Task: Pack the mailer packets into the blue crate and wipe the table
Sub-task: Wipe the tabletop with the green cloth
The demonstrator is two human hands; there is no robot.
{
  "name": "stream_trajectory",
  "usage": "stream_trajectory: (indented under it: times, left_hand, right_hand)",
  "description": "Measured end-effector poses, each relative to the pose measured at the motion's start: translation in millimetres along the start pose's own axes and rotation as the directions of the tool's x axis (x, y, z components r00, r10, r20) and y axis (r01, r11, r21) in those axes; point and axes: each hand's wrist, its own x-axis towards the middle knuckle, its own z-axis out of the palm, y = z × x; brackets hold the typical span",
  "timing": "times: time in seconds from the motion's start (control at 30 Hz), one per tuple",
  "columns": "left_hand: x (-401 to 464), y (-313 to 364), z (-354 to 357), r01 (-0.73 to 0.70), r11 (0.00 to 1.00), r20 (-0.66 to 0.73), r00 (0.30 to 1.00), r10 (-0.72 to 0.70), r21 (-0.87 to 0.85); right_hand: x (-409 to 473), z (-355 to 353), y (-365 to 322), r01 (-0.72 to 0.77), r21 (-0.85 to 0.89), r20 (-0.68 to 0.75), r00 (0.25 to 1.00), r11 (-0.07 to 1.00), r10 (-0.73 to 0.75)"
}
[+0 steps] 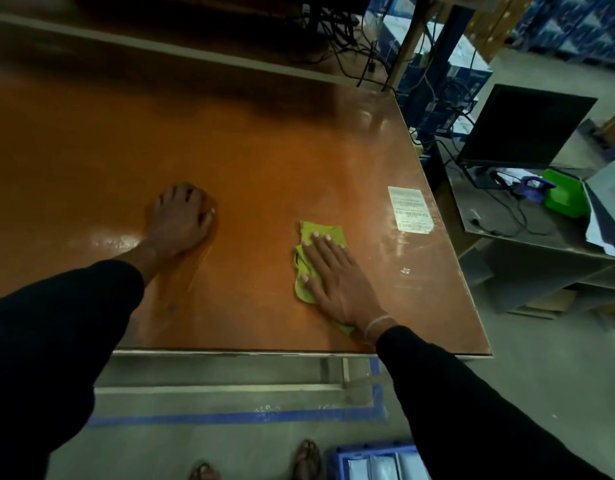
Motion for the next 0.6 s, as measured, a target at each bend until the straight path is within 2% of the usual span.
stream_trajectory:
  times: [0.07,0.13,0.17,0.2,0.27,0.33,0.37,0.43,0.5,0.53,0.57,0.6]
  left_hand:
    - [-4.0,-12.6,-0.2,0.004,1.0,-0.028,1.0,-0.004,-0.016]
    - [-8.2,-17.4,1.7,0.006,0.999,-0.059,0.998,-0.008,-0.039]
    - [-9.0,-17.1,2.9,0.012,0.999,-0.065,0.998,-0.015,-0.041]
    - [-8.7,-15.8,4.1,0.025,0.999,-0.061,0.998,-0.027,-0.039]
    - [-6.5,-14.1,4.8,0.04,0.999,-0.046,0.998,-0.041,-0.023]
    - [-4.1,-15.7,4.5,0.038,0.999,-0.037,0.999,-0.038,-0.013]
    - [-3.7,-17.2,4.4,0.038,0.999,-0.033,0.999,-0.038,-0.011]
    - [-3.1,-18.6,4.0,0.047,0.999,-0.028,0.998,-0.047,-0.004]
    - [-2.7,-18.5,3.7,0.054,0.999,-0.025,0.998,-0.054,0.0]
    - [-1.8,-18.4,3.9,0.053,0.999,-0.021,0.998,-0.053,0.003]
    - [-1.4,-18.5,3.5,0.051,0.999,-0.019,0.999,-0.051,0.004]
    - [-0.9,-18.7,3.6,0.05,0.999,-0.015,0.999,-0.05,-0.001]
  right_hand:
    - [-1.7,2.6,2.4,-0.152,0.007,-0.023,0.988,0.988,0.152]
    - [-5.7,3.8,-4.2,-0.366,0.029,-0.055,0.929,0.93,0.367]
    - [-9.0,4.0,-15.1,-0.418,0.04,-0.067,0.905,0.907,0.42]
    - [-13.7,4.0,-30.0,-0.397,0.057,-0.065,0.914,0.916,0.4]
    - [-28.8,1.6,-62.3,-0.174,0.072,-0.029,0.984,0.982,0.177]
    - [-38.8,-1.1,-71.5,0.026,0.036,0.011,1.0,0.999,-0.027]
    - [-38.2,-0.1,-64.6,0.038,0.028,0.004,0.999,0.999,-0.038]
    - [-32.5,3.8,-45.5,-0.136,0.031,-0.033,0.99,0.99,0.137]
    - [-27.1,7.0,-38.0,-0.394,0.051,-0.058,0.916,0.918,0.397]
    - [-24.3,8.5,-44.4,-0.449,0.057,-0.063,0.89,0.892,0.452]
    - [-21.9,9.3,-55.5,-0.427,0.06,-0.056,0.901,0.902,0.43]
    - [-21.2,9.5,-68.8,-0.328,0.058,-0.042,0.943,0.943,0.33]
